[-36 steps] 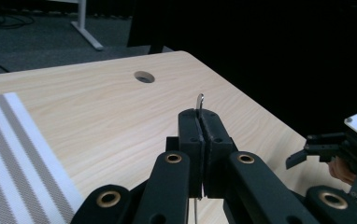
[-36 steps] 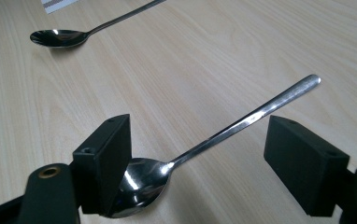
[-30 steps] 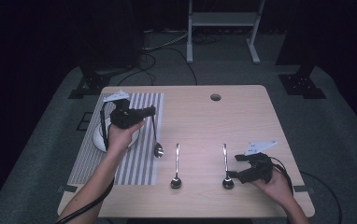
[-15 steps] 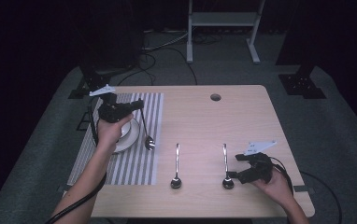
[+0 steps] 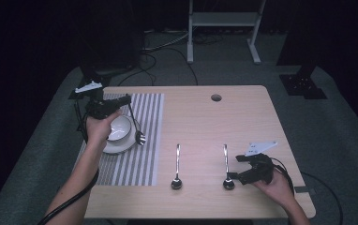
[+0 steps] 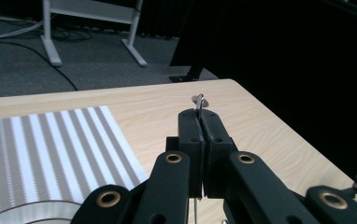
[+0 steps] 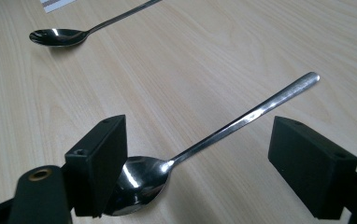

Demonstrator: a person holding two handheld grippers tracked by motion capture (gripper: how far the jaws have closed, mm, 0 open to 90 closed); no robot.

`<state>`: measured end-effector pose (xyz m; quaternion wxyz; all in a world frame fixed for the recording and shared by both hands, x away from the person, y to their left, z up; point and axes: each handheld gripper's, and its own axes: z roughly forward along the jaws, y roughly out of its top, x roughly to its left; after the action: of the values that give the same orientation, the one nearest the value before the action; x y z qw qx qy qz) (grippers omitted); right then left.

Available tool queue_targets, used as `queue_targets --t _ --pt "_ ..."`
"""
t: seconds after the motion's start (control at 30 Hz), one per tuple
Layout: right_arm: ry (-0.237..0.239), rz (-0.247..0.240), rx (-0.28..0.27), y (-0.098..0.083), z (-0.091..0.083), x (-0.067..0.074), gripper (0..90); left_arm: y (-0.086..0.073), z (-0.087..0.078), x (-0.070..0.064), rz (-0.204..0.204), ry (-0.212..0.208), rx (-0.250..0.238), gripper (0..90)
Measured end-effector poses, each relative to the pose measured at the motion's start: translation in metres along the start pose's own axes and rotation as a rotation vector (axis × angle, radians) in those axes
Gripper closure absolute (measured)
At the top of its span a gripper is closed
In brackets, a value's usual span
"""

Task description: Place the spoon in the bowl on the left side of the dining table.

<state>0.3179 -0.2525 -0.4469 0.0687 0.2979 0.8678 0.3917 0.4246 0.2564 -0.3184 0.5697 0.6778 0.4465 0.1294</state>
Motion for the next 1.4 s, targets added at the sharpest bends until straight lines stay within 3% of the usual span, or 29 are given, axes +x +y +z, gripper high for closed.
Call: queue_targets --t 0.7,1.0,1.4 --pt "0.0 0.001 0.002 0.0 -0.001 0.0 18.6 0.006 -0.029 0.034 -0.048 0.135 -0.063 88.9" --pt "0.005 0.001 0.007 0.0 0.0 0.0 18.6 0.002 -0.042 0.052 -0.094 0.202 -0.108 88.9" --pt "0.007 -0.002 0.016 0.001 0.002 0.001 18.7 -0.005 -0.049 0.065 -0.121 0.254 -0.121 88.8"
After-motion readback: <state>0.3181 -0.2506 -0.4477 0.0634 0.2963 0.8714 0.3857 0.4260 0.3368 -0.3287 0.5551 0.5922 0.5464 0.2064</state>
